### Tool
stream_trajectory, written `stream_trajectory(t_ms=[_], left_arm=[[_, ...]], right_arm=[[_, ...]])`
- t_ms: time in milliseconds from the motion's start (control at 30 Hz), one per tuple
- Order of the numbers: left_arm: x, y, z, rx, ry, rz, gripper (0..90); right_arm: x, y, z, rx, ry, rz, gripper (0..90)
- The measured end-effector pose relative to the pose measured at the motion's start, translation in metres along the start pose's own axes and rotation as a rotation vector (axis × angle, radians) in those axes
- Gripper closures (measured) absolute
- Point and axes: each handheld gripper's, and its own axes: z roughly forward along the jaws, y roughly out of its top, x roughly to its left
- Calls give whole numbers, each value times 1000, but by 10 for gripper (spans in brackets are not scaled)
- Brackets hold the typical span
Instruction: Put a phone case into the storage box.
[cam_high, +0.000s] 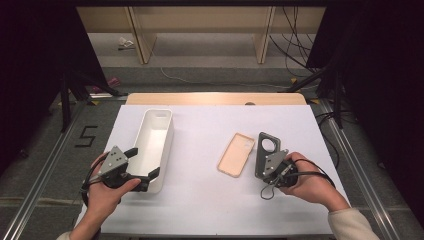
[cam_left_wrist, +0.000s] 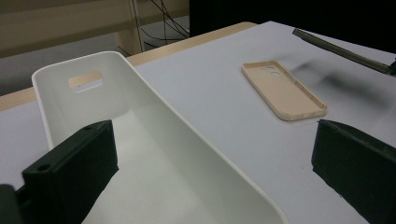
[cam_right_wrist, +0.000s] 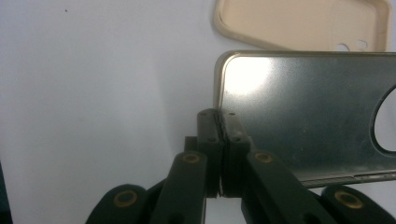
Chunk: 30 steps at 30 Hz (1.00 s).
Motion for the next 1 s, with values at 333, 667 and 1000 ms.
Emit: stream_trajectory(t_ms=[333,667,1000], left_arm=[[-1,1,0,-4,0,1,1],[-1,1,0,-5,-1,0,4],[-6,5,1,-6,-11,-3,16]], right_arm=[[4,3,4,-73,-12,20,893],[9,7,12,-175,-76,17,892],[14,11,15,-248,-107,13,892]])
